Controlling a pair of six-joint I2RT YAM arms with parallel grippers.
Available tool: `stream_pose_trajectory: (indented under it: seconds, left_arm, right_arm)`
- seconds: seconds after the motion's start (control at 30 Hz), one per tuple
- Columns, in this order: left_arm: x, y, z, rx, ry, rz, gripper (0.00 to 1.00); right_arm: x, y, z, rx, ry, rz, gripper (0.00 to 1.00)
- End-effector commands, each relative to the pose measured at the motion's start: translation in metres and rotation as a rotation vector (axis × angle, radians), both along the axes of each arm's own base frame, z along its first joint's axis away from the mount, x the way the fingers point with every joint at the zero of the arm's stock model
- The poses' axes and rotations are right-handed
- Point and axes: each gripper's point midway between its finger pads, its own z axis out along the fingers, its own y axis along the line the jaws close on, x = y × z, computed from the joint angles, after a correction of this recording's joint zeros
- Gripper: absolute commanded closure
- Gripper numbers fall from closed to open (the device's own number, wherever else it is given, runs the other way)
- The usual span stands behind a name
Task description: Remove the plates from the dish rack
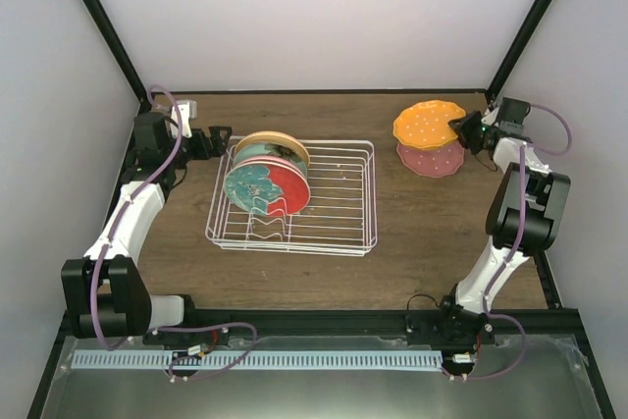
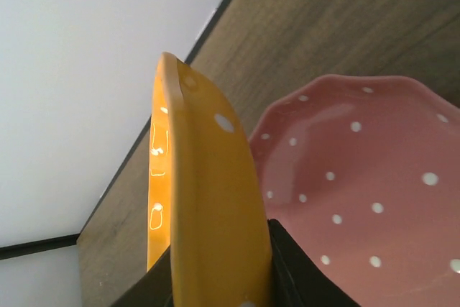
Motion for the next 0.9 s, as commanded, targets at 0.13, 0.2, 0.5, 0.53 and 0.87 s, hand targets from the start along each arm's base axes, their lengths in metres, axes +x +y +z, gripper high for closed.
stream_pose_trajectory:
  seconds: [0.13,0.2,0.5,0.53,0.87]
  left_arm:
    - [-0.002,-0.002,0.004,-0.005,-0.013,-0.005,0.0]
    - [-0.001,-0.003,0.005,-0.007,-0.012,-0.005,0.0]
    - [0.0,-0.002,0.004,-0.006,-0.011,-0.001,0.0]
    - [0.0,-0.002,0.004,-0.006,-0.012,-0.001,0.0]
    - [0.002,-0.002,0.003,-0.007,-0.009,-0.002,0.0]
  right_arm:
    - [0.005,-0.016,0.012,-0.017,-0.08,-0.006,0.99]
    - [0.004,-0.018,0.005,-0.02,-0.066,-0.008,0.99]
    - [0.0,-0.021,-0.024,-0.034,0.005,-0.004,0.99]
    - [0.0,-0.021,-0.027,-0.035,0.013,-0.004,0.99]
    - [-0.002,-0.025,-0.05,-0.051,0.088,-0.004,0.85]
